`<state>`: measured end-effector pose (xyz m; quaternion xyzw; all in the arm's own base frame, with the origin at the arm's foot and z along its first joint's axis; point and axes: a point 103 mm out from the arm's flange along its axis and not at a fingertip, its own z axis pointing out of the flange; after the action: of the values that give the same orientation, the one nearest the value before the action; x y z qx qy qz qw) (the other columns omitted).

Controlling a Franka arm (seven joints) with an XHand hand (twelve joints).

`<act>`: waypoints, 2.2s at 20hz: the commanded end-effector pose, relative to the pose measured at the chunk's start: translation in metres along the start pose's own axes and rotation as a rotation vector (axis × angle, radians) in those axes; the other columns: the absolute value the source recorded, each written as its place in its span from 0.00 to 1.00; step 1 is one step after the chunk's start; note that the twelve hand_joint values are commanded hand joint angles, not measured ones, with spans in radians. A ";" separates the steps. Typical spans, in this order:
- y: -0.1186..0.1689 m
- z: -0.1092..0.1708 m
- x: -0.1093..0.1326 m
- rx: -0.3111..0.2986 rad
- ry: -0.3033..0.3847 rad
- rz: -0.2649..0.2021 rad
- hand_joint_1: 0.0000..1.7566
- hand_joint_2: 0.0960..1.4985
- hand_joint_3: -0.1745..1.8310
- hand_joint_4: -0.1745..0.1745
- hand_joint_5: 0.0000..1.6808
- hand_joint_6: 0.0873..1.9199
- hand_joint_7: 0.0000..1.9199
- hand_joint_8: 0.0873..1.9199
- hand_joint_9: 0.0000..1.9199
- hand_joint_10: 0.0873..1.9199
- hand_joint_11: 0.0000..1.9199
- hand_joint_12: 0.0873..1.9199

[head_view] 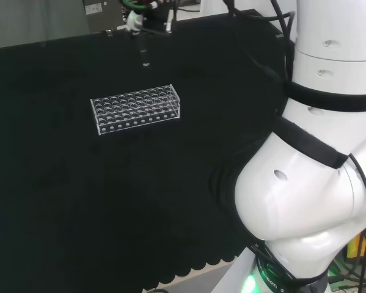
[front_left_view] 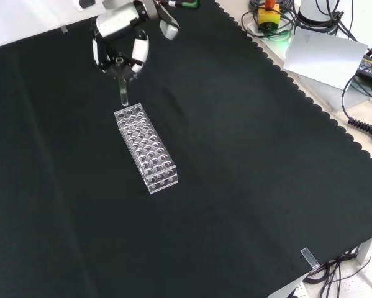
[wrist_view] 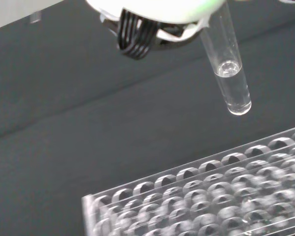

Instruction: Put the test tube back in the rack.

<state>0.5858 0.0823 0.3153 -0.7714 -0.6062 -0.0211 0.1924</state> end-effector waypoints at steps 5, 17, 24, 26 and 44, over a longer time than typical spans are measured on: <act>-0.003 0.030 0.061 0.056 0.049 -0.104 0.69 0.43 0.39 0.00 0.74 0.32 0.84 0.34 0.79 0.33 0.59 0.51; 0.013 0.070 0.078 0.122 0.062 -0.114 0.69 0.43 0.39 0.00 0.74 0.32 0.84 0.34 0.79 0.33 0.59 0.51; 0.022 0.084 0.086 0.146 0.065 -0.120 0.69 0.43 0.39 0.00 0.74 0.32 0.84 0.34 0.79 0.33 0.59 0.51; 0.023 0.085 0.088 0.152 0.063 -0.123 0.69 0.43 0.39 0.00 0.74 0.32 0.84 0.34 0.79 0.33 0.59 0.51; 0.029 0.109 0.093 0.197 0.072 -0.105 0.69 0.43 0.39 0.00 0.74 0.32 0.84 0.34 0.79 0.33 0.59 0.51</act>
<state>0.6156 0.1970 0.2359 -0.7146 -0.6387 -0.0037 0.2852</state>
